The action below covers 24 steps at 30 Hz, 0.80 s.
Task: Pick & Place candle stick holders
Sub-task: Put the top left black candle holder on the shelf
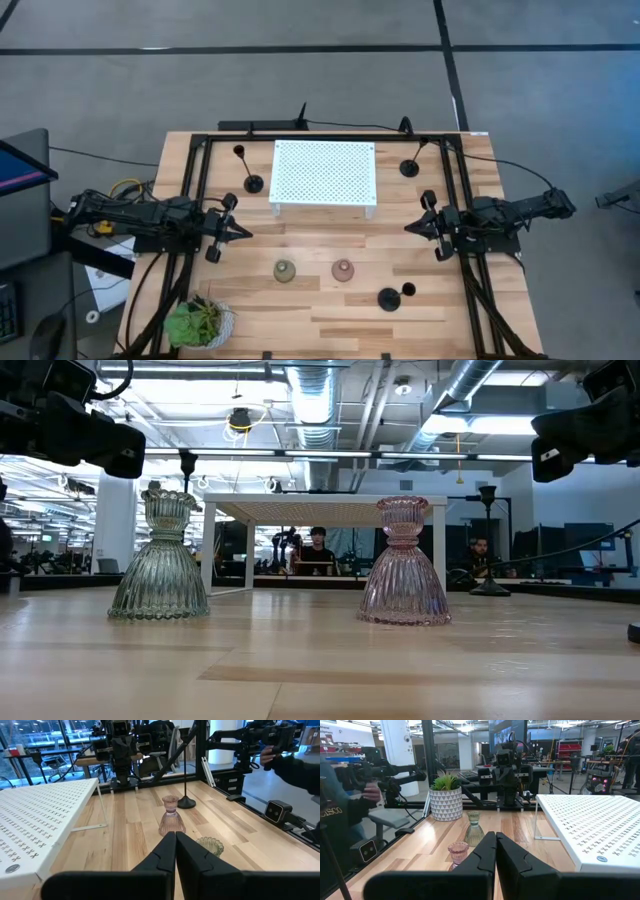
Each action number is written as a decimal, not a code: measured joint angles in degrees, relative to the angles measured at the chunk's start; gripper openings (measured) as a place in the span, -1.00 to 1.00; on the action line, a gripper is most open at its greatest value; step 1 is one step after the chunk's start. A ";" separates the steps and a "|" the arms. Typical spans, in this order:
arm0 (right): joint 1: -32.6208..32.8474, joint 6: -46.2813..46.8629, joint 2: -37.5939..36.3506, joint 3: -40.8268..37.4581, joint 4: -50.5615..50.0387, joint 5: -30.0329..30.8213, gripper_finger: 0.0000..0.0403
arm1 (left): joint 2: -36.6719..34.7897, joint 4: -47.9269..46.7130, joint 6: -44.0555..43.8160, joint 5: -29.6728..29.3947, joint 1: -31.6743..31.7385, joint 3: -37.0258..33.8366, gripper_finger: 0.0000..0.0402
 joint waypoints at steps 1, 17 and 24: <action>0.00 0.01 0.00 0.00 -0.01 0.00 -0.99 | -0.02 0.00 0.00 0.00 -0.02 -0.02 -0.94; 0.00 0.01 0.00 -0.01 -0.02 0.00 -0.99 | 0.00 0.51 -0.01 -0.01 0.00 0.00 -0.94; 0.00 0.01 0.01 -0.02 0.00 0.00 -0.99 | 0.01 1.14 -0.66 -1.06 -0.02 0.00 -0.94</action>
